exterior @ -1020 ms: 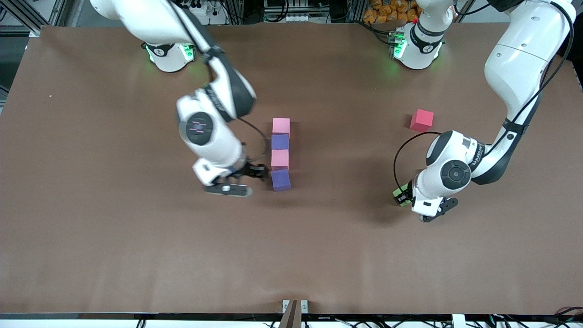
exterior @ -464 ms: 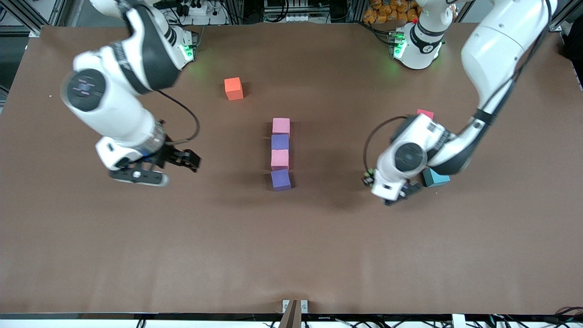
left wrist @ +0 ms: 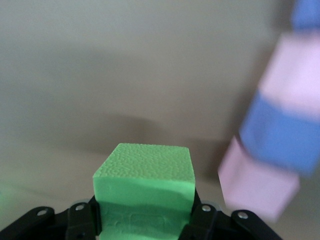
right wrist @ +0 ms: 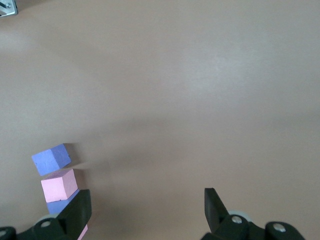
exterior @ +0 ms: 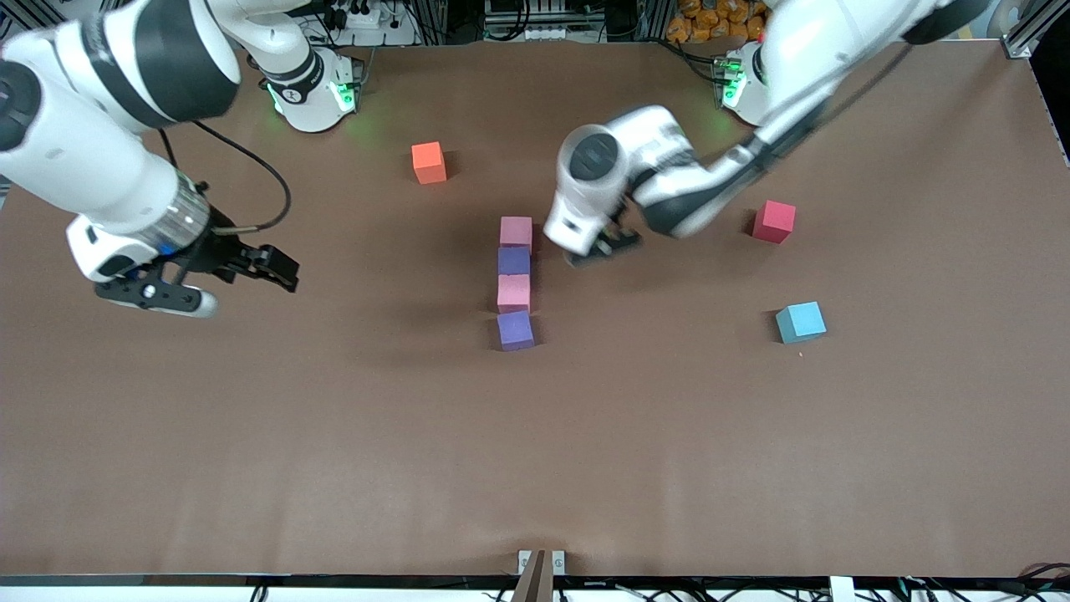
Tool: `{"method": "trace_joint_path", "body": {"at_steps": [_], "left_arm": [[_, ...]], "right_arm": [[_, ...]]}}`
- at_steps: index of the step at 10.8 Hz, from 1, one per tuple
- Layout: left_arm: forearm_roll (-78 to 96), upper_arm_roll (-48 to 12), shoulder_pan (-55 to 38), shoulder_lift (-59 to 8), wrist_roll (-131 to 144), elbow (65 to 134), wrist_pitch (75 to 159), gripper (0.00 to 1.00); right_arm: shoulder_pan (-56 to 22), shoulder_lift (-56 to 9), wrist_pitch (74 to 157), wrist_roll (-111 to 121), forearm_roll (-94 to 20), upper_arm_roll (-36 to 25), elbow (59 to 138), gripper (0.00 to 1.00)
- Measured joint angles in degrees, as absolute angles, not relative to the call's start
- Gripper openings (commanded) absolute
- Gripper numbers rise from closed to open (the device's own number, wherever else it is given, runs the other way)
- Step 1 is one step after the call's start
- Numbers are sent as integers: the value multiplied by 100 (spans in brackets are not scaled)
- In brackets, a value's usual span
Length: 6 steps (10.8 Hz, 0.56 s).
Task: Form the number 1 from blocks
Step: 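Carry the green block toward the row while the right gripper withdraws to rest, then lower the green block at the row end and open the left gripper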
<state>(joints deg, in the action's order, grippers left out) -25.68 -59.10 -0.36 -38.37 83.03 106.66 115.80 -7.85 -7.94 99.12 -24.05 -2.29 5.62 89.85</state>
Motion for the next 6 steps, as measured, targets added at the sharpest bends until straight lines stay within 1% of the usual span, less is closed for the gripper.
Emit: {"method": "trace_joint_path", "body": {"at_steps": [3, 5, 6], "left_arm": [[-2555, -5873, -1258, -3885, 8698, 10801, 12022, 0], [-2639, -5653, -1787, -3892, 8911, 11009, 12302, 0], [-2698, -5531, -1876, -3913, 8911, 11083, 12428, 0]], "right_arm": [[-657, -785, 9724, -1903, -213, 330, 8754, 100], [-586, -784, 9733, -1623, -215, 135, 8712, 100], [-516, -771, 9734, -1439, -211, 117, 8627, 100]]}}
